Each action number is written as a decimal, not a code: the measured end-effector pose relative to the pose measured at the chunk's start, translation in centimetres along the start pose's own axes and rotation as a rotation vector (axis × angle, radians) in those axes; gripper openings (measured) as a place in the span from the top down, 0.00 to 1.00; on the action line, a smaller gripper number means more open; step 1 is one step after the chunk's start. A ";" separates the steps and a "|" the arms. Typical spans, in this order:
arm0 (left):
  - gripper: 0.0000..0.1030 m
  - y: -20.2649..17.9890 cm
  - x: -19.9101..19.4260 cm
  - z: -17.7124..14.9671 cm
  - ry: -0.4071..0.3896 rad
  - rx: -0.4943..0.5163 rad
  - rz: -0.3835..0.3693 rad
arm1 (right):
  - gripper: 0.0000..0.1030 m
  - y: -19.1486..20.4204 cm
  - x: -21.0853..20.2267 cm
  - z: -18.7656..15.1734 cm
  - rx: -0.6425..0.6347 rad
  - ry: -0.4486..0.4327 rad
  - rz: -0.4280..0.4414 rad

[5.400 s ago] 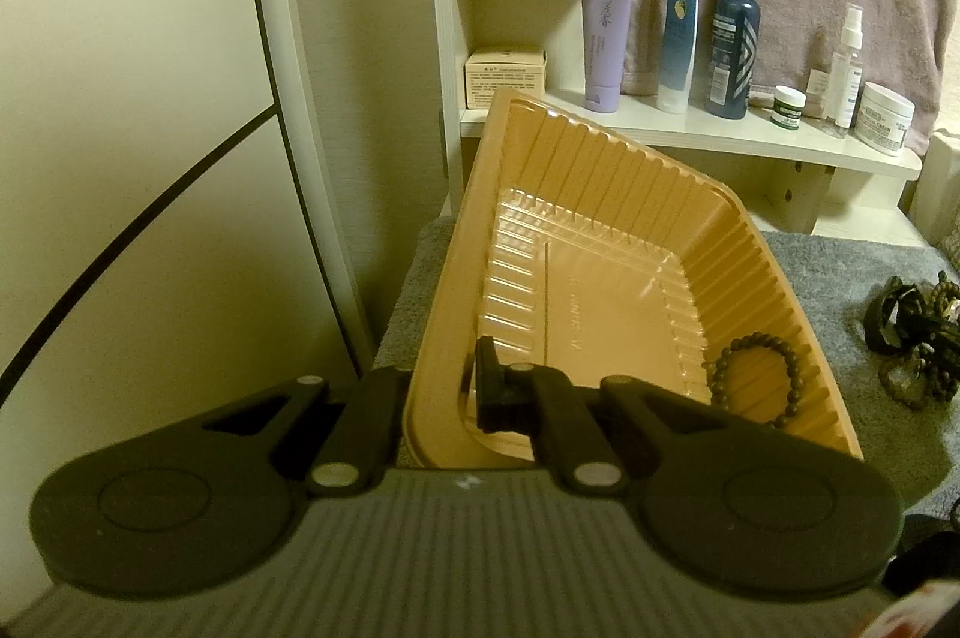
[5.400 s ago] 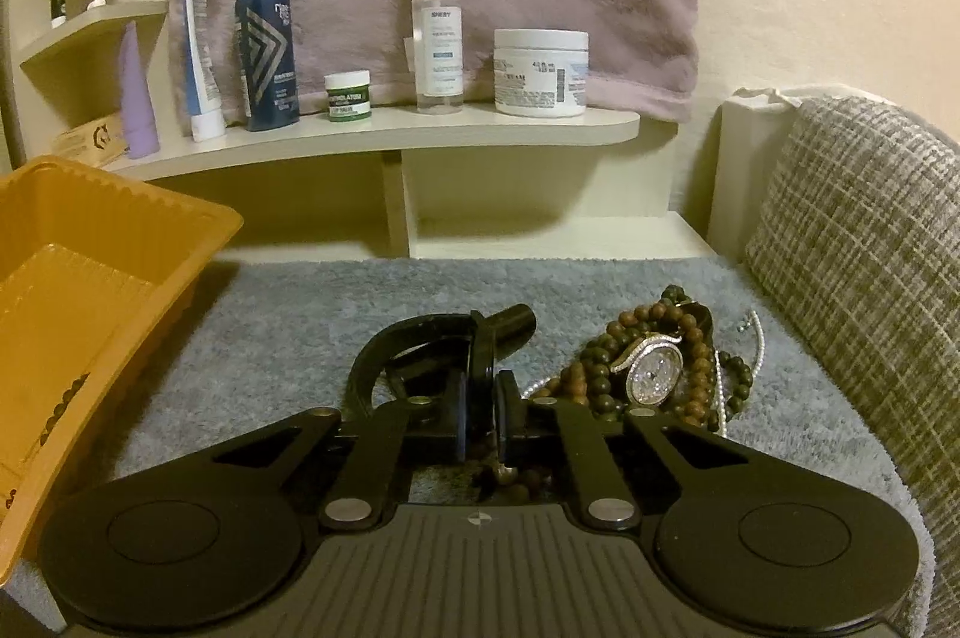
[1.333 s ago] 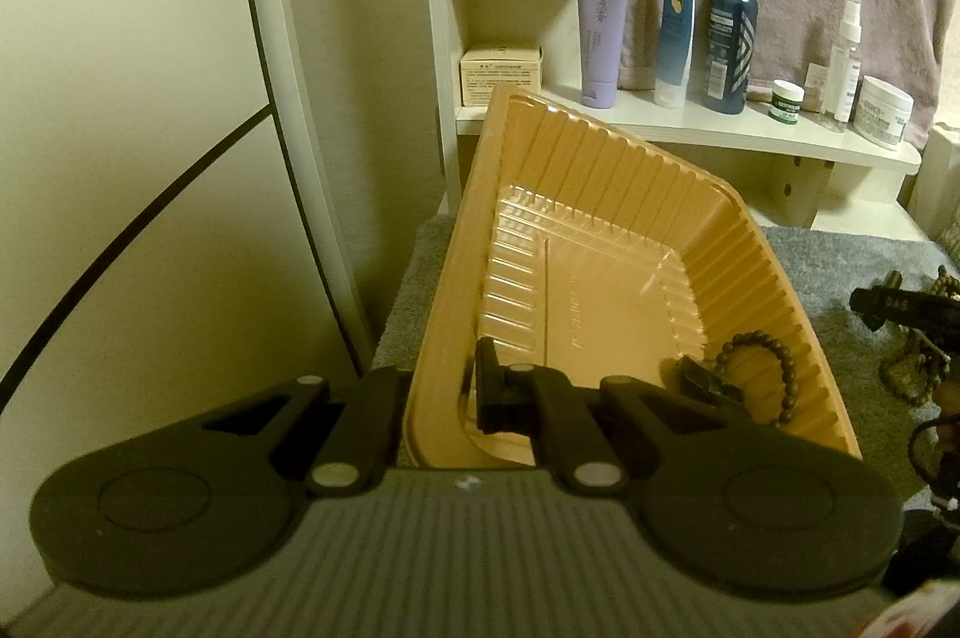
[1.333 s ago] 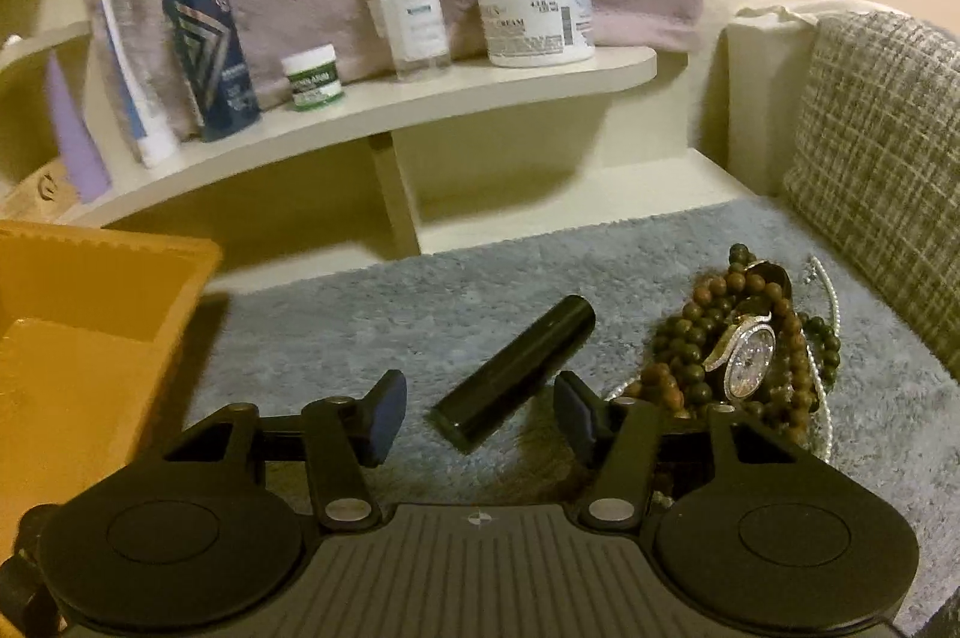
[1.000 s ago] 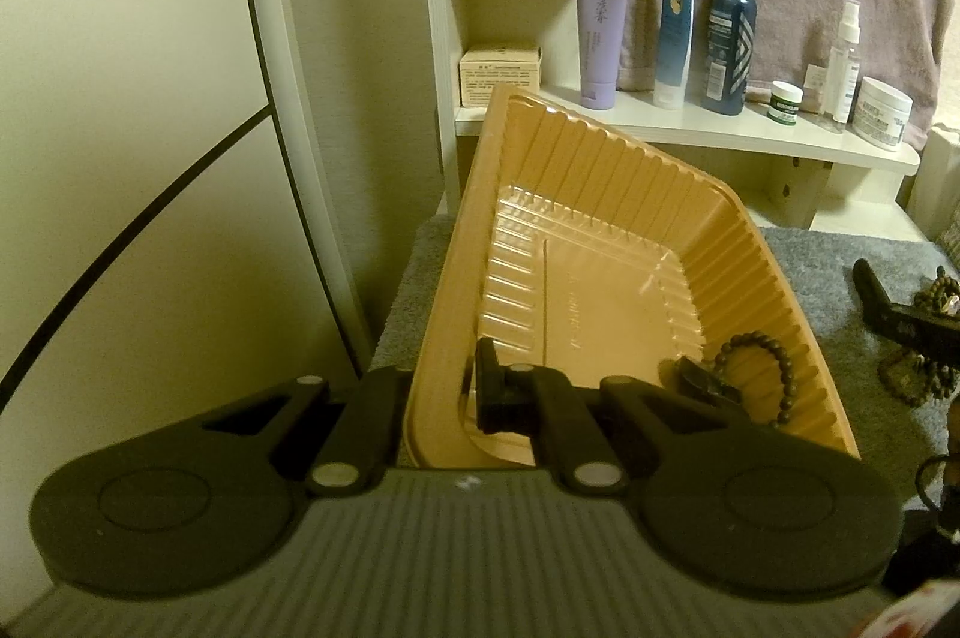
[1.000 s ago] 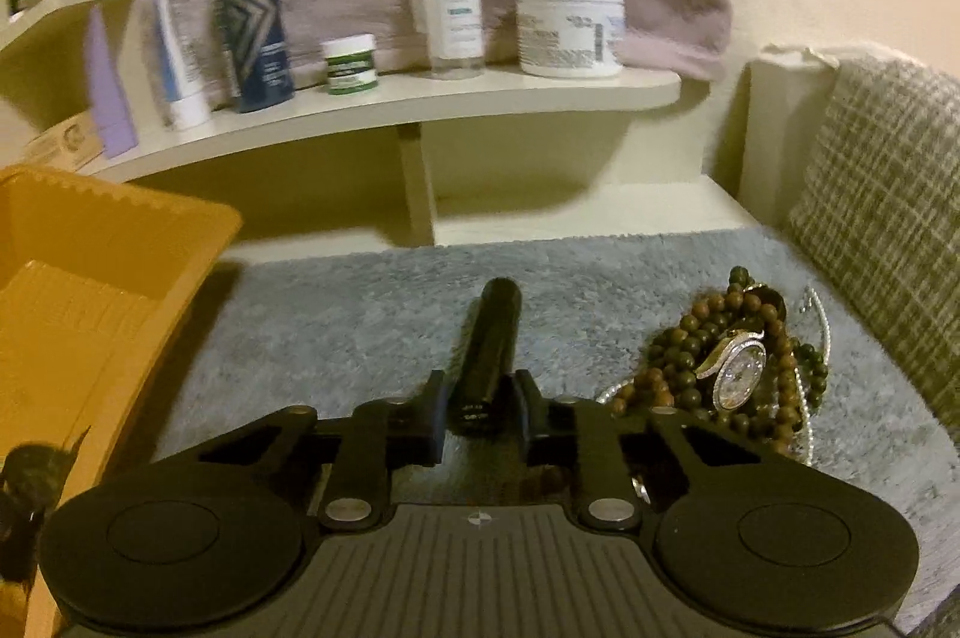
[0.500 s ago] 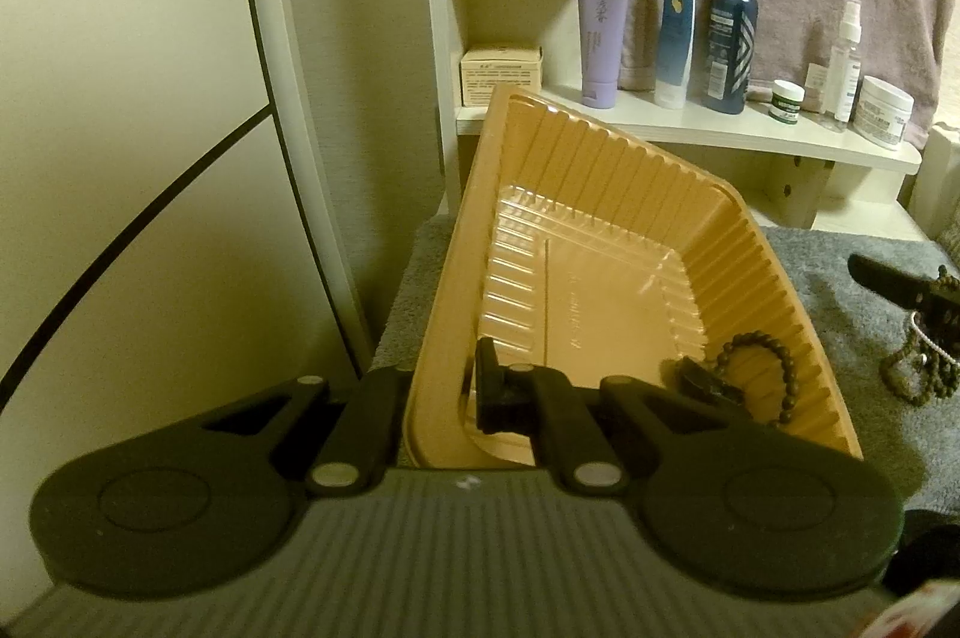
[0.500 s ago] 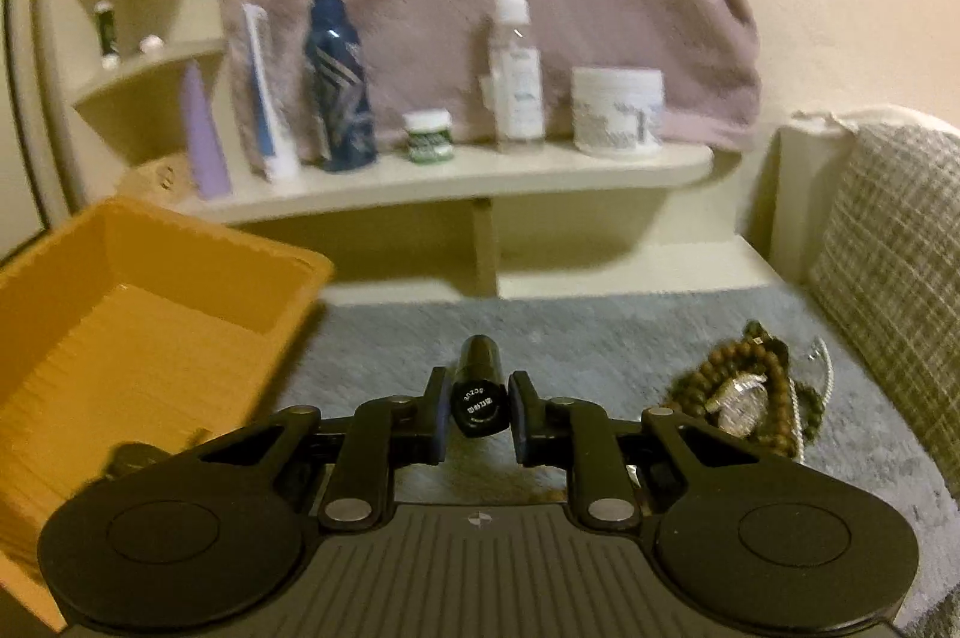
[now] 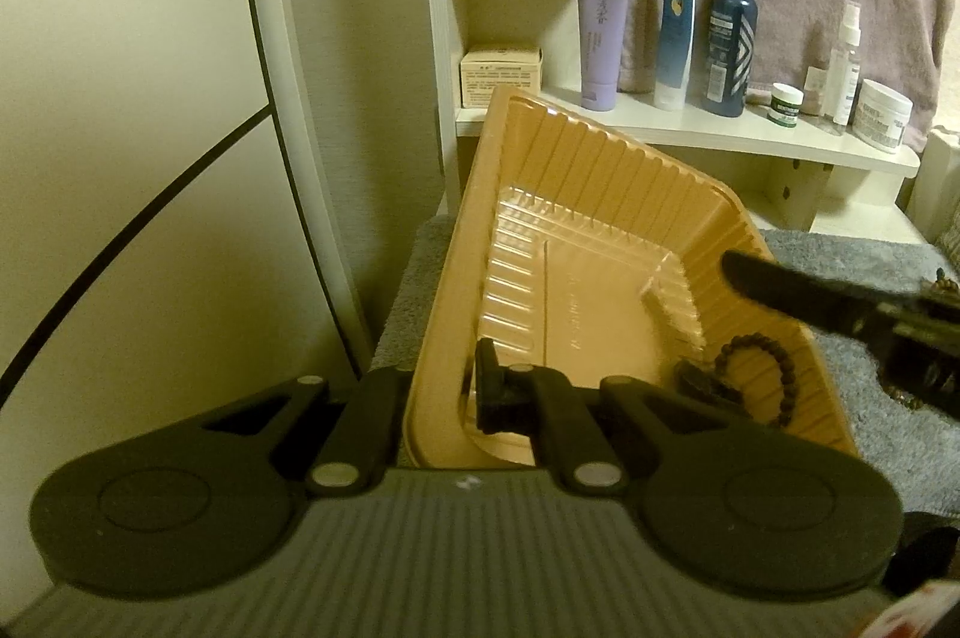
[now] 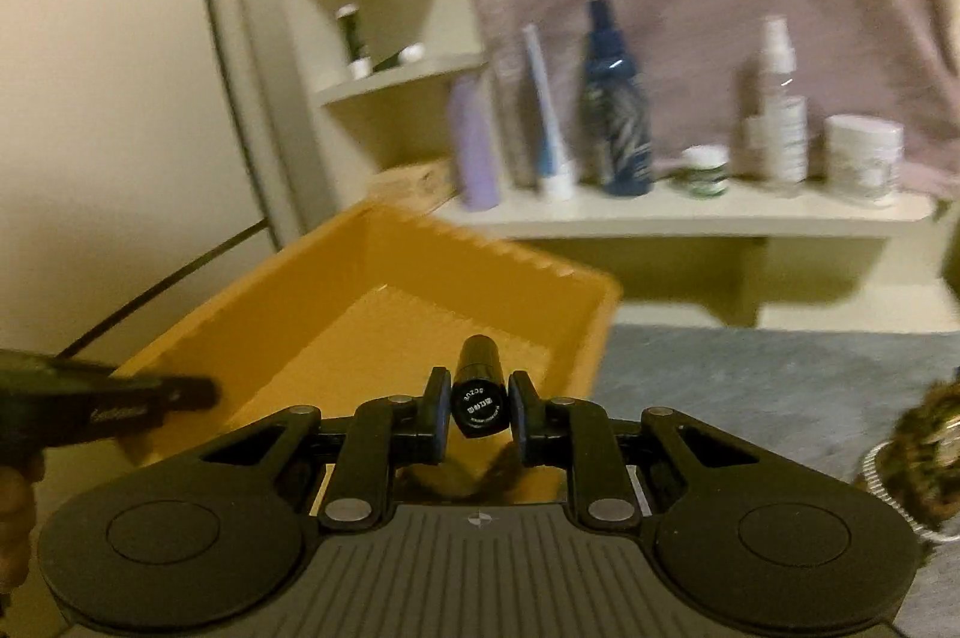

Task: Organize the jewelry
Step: 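Carry the black tube into the orange tray and open the right tool, then move the right tool to the pile and grasp a brown wooden bead strand, then lift the brown bead strand high with the right tool, pulling it free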

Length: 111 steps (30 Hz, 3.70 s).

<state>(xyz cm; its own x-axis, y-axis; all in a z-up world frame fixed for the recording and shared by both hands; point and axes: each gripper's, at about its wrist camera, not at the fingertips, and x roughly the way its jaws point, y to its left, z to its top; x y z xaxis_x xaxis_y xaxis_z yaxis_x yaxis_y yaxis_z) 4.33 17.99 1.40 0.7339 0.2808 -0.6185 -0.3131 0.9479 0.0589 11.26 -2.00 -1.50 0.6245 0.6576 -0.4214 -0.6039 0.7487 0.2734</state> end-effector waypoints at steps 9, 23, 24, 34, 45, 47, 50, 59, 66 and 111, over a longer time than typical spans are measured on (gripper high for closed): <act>0.95 0.0 0.0 0.0 -0.001 -0.001 0.000 | 0.47 0.4 0.5 -1.0 -0.006 0.015 0.037; 0.95 0.0 -0.1 0.1 -0.002 -0.001 0.002 | 0.47 -7.8 -5.2 -2.9 0.056 -0.059 -0.355; 0.95 0.0 0.0 0.1 -0.002 -0.001 0.002 | 0.47 -8.8 -5.7 -3.2 0.070 -0.057 -0.389; 0.95 -0.1 -0.1 0.1 0.000 0.004 0.006 | 0.85 -15.6 -7.7 -5.4 0.170 0.002 -0.595; 0.95 -0.2 -0.1 0.1 0.003 0.013 0.010 | 0.86 -17.3 -6.0 -6.1 0.190 0.067 -0.608; 0.95 -0.2 0.0 0.1 0.002 0.014 0.011 | 0.86 -17.4 -5.9 -6.0 0.193 0.065 -0.614; 0.95 -0.2 0.0 0.1 0.002 0.015 0.011 | 0.89 -17.5 -5.6 -5.9 0.193 0.069 -0.615; 0.95 -0.1 0.0 0.0 0.002 0.015 0.010 | 0.99 -17.5 -5.9 -5.7 0.188 0.069 -0.619; 0.95 -0.1 0.0 0.0 0.002 0.016 0.010 | 0.99 -16.8 -6.5 -5.0 0.165 0.048 -0.630; 0.95 -0.1 0.1 0.0 0.001 0.013 0.008 | 1.00 -13.8 -13.8 7.1 -0.077 -0.244 -0.560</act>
<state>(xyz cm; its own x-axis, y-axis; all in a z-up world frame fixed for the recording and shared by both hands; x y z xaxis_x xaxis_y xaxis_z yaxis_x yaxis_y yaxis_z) 4.42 17.93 1.40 0.7308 0.2880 -0.6189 -0.3106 0.9476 0.0743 14.45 -20.83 6.72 0.9471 0.1732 -0.2701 -0.1797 0.9837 0.0005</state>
